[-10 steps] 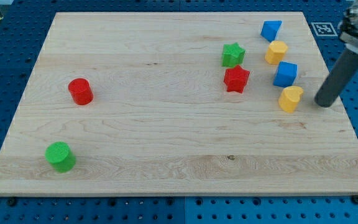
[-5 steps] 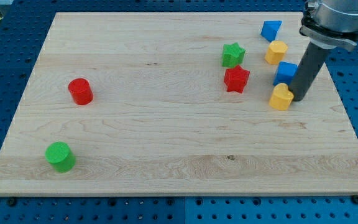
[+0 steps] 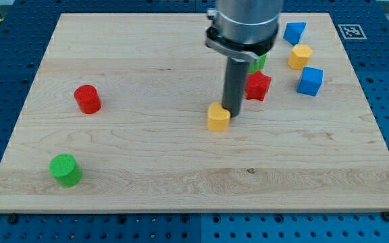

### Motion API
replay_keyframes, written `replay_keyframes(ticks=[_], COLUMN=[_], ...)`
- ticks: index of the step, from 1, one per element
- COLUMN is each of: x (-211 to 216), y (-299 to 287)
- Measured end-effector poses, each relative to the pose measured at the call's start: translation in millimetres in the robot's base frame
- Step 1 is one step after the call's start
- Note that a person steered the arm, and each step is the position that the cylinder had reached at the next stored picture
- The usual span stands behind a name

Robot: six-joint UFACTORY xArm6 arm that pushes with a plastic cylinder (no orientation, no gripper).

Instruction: Place the yellow heart above the green circle

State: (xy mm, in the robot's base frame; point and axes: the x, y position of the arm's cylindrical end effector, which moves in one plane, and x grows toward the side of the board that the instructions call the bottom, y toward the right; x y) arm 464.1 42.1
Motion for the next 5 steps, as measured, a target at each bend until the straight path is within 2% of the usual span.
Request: replay_keyframes(ticks=[3,5], x=[52,66], y=[-62,-66])
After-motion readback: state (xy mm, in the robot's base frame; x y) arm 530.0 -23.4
